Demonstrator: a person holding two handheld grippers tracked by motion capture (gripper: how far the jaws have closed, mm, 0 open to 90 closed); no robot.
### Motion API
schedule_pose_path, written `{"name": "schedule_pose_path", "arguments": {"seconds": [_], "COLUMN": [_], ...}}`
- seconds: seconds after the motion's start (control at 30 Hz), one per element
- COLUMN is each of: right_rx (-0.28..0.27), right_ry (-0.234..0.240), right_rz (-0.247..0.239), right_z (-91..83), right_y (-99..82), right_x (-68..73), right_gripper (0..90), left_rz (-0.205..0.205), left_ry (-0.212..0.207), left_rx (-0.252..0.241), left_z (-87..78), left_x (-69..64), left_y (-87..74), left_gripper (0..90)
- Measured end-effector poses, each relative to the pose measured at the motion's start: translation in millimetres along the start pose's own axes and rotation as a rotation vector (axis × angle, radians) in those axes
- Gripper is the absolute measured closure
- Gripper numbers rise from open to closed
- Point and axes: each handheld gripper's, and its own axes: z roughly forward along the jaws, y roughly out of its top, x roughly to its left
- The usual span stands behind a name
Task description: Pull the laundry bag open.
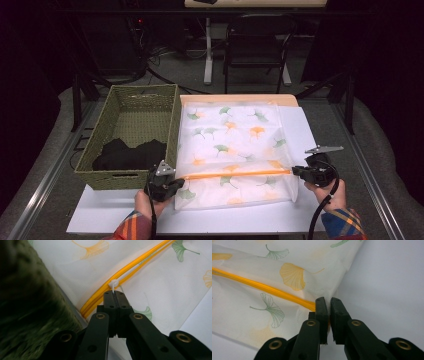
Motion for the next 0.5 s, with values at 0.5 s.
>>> {"name": "schedule_pose_path", "arguments": {"seconds": [0.5], "right_rx": [0.013], "right_ry": [-0.015], "right_rz": [-0.003], "right_z": [1.5], "right_y": [-1.2], "right_x": [-0.2], "right_gripper": [85.9], "left_rz": [-0.001], "left_ry": [0.044], "left_rx": [0.032], "left_z": [-6.9], "left_x": [5.6], "left_y": [-12.2], "left_gripper": [90.0]}}
